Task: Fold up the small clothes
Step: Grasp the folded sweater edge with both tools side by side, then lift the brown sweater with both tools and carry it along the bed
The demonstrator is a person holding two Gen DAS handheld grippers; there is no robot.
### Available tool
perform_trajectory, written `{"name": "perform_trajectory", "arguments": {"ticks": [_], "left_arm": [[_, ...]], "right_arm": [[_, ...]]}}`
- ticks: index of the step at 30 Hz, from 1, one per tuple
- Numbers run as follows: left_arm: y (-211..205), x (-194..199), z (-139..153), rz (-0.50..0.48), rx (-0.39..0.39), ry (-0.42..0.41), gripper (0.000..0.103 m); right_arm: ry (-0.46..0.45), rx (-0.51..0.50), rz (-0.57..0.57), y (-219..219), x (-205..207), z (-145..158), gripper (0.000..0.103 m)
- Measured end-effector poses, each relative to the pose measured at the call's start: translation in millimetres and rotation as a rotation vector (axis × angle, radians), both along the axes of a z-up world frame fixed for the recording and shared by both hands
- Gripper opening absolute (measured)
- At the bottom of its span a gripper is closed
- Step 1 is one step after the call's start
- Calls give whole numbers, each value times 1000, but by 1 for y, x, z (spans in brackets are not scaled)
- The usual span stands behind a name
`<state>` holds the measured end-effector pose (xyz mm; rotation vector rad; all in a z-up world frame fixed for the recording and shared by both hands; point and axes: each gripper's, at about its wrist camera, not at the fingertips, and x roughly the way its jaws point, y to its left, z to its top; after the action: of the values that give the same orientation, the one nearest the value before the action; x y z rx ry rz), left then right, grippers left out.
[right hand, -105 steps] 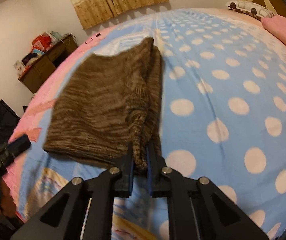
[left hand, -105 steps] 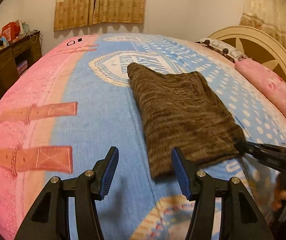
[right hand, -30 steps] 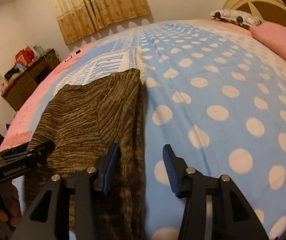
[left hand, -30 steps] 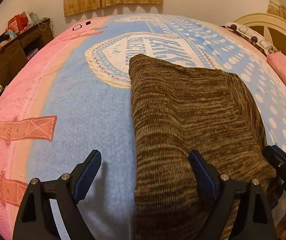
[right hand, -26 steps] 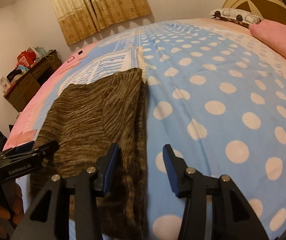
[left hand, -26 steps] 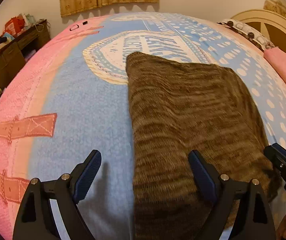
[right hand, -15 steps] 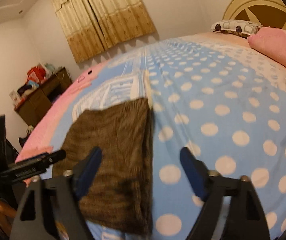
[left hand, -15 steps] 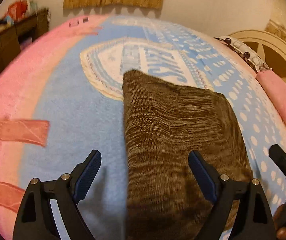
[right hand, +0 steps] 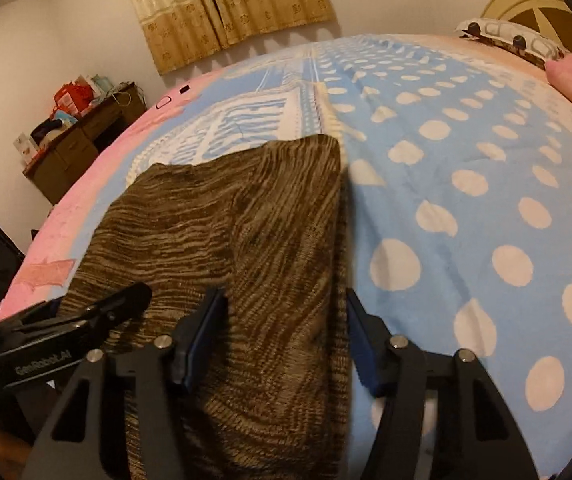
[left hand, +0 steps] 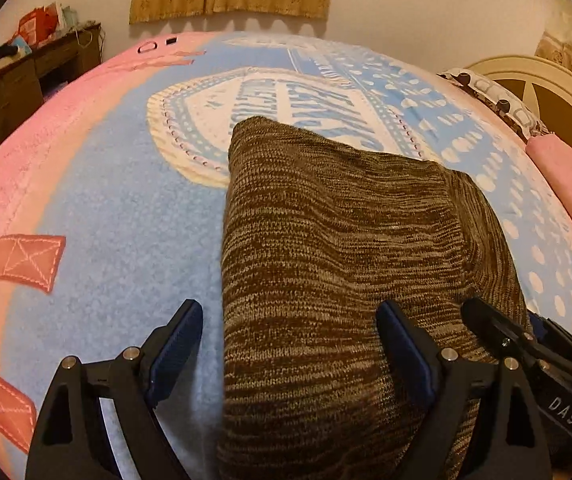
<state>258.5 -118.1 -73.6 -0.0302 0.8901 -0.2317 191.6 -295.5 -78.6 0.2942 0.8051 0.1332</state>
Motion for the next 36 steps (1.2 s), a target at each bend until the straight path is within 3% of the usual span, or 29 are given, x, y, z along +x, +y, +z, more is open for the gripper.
{"name": "perform_trajectory", "arguments": {"ticks": [9, 19, 23, 25, 28, 33, 36], "left_arm": [[-3, 4, 0, -1, 8, -17, 87], [-4, 3, -1, 0, 11, -22, 87], [-12, -1, 1, -33, 27, -44, 71], [-16, -4, 3, -40, 52, -61, 67], [-19, -5, 4, -47, 54, -72, 58], [-26, -9, 7, -58, 96, -106, 38], [-25, -9, 9, -59, 83, -107, 33]], "right_arm": [[-6, 21, 9, -4, 1, -1, 59], [4, 40, 26, -2, 4, -2, 69], [4, 19, 26, 1, 5, -1, 63], [-2, 14, 33, 3, 5, 0, 49], [-16, 17, 53, 6, 3, 1, 39], [-38, -19, 48, 11, 0, 3, 35], [-52, -32, 36, 13, -1, 5, 33]]}}
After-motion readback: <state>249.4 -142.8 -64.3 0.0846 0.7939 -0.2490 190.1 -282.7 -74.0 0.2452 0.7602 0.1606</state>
